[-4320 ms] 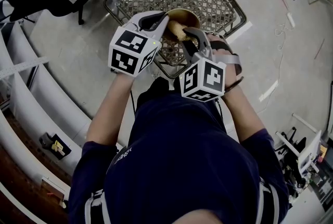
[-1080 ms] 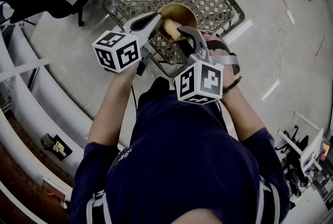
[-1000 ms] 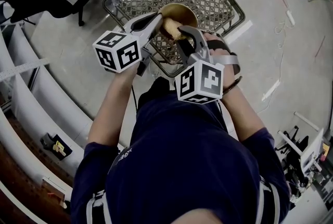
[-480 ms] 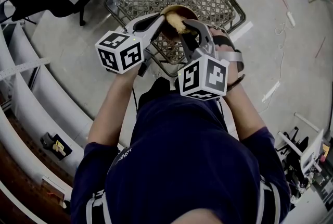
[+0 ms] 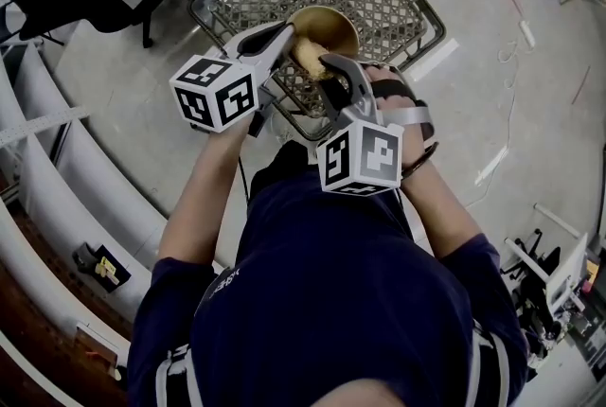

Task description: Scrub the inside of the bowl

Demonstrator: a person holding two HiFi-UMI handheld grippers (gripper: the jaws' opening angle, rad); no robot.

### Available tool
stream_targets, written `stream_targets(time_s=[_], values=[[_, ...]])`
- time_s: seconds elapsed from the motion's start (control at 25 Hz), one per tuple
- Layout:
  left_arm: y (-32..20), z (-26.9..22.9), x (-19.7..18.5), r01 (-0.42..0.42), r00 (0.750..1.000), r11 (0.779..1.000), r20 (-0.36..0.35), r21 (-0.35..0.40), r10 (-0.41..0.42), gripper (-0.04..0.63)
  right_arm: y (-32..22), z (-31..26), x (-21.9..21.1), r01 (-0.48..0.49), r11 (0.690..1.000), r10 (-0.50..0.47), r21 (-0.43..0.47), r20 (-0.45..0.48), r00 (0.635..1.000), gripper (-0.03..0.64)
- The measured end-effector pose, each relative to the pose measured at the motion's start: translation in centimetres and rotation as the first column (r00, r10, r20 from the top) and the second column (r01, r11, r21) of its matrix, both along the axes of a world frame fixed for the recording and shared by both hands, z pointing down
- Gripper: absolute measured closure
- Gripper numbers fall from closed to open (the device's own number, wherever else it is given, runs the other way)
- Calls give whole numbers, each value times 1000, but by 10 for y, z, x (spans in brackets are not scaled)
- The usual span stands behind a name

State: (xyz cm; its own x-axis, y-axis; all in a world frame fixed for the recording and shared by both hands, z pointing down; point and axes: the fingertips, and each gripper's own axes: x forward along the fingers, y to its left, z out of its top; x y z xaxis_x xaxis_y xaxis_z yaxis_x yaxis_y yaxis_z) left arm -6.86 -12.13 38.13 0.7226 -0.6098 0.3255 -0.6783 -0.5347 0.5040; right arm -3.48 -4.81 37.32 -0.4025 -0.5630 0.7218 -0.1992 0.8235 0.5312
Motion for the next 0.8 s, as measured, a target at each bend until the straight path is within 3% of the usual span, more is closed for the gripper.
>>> stream_targets(time_s=[0.4,0.8], values=[[-6,2,-10,19,1000,1000,15,2,-19,583,12,-5,-2,44,999,-44,-6,23,999,540],[-10,6,-11,22,999,1000,42,1,-22,581,9,-9,21,2,1000,-1,-13,27,1000,540]])
